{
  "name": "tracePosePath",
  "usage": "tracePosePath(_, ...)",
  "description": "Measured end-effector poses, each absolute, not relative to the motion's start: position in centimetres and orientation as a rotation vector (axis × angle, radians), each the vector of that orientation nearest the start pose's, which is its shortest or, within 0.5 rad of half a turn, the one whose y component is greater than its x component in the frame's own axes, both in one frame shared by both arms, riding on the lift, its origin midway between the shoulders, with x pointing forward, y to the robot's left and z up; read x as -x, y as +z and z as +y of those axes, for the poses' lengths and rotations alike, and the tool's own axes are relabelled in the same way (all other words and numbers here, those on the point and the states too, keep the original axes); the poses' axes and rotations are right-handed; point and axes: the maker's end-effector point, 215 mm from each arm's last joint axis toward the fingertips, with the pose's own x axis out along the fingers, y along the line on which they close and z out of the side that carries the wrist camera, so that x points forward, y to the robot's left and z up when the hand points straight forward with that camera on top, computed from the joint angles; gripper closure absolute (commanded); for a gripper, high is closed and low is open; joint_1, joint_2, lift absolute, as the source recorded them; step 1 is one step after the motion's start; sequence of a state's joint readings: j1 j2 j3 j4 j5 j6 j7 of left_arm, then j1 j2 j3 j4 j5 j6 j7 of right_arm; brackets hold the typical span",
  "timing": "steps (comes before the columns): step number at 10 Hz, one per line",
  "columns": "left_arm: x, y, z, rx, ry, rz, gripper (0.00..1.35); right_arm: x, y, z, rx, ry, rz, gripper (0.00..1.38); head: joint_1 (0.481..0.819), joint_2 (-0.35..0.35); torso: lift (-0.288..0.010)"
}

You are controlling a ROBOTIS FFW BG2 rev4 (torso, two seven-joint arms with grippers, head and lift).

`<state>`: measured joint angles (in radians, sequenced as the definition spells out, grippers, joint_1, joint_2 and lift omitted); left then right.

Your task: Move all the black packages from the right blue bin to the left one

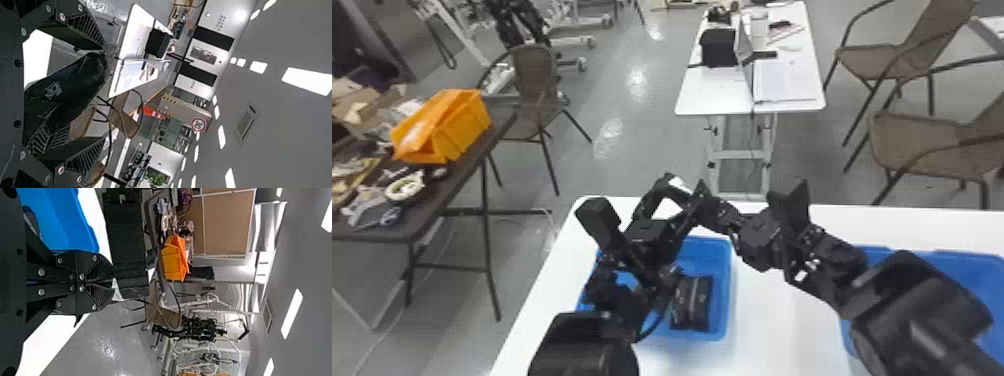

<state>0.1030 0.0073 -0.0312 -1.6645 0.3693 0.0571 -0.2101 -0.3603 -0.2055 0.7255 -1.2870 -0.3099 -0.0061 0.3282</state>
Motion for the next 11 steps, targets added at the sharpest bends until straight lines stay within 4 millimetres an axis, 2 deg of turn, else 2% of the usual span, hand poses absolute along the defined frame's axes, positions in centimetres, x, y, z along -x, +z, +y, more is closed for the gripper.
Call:
tracePosePath(1, -55.9, -35.4, 16.6, 0.372, -0.238, 0.048, 1.18, -54.3, -37.9, 8.8, 0.099, 0.939, 0.112, 1.27, 0.695, 0.247, 0.0)
tracePosePath(2, -55.7, -36.1, 16.5, 0.397, -0.23, 0.074, 1.22, -54.3, -38.0, 8.7, 0.1, 0.939, 0.114, 1.27, 0.695, 0.248, 0.0)
tracePosePath(4, -55.2, -37.2, 14.9, 0.467, -0.253, 0.115, 1.22, -54.3, -38.3, 8.6, 0.099, 0.937, 0.118, 1.27, 0.695, 0.232, 0.0)
tracePosePath(5, -55.1, -37.0, 14.5, 0.473, -0.262, 0.113, 1.22, -54.3, -38.2, 8.6, 0.097, 0.936, 0.116, 1.27, 0.695, 0.229, 0.0)
tracePosePath(7, -55.2, -36.1, 14.9, 0.473, -0.253, 0.077, 1.22, -54.2, -38.2, 8.7, 0.091, 0.935, 0.113, 1.27, 0.695, 0.232, 0.0)
tracePosePath(8, -55.2, -35.7, 15.3, 0.471, -0.239, 0.055, 1.22, -54.2, -38.2, 8.7, 0.086, 0.934, 0.11, 1.01, 0.695, 0.236, 0.0)
tracePosePath(9, -55.2, -35.3, 16.0, 0.47, -0.211, 0.027, 1.22, -54.2, -38.2, 8.5, 0.069, 0.929, 0.104, 0.49, 0.695, 0.239, 0.0)
tracePosePath(10, -55.2, -34.8, 17.1, 0.456, -0.183, -0.003, 1.22, -54.3, -38.3, 7.8, 0.051, 0.911, 0.098, 0.08, 0.695, 0.244, 0.0)
tracePosePath(11, -55.1, -34.6, 18.7, 0.414, -0.149, -0.03, 1.22, -54.6, -38.1, 6.5, 0.038, 0.873, 0.078, 0.04, 0.695, 0.246, 0.0)
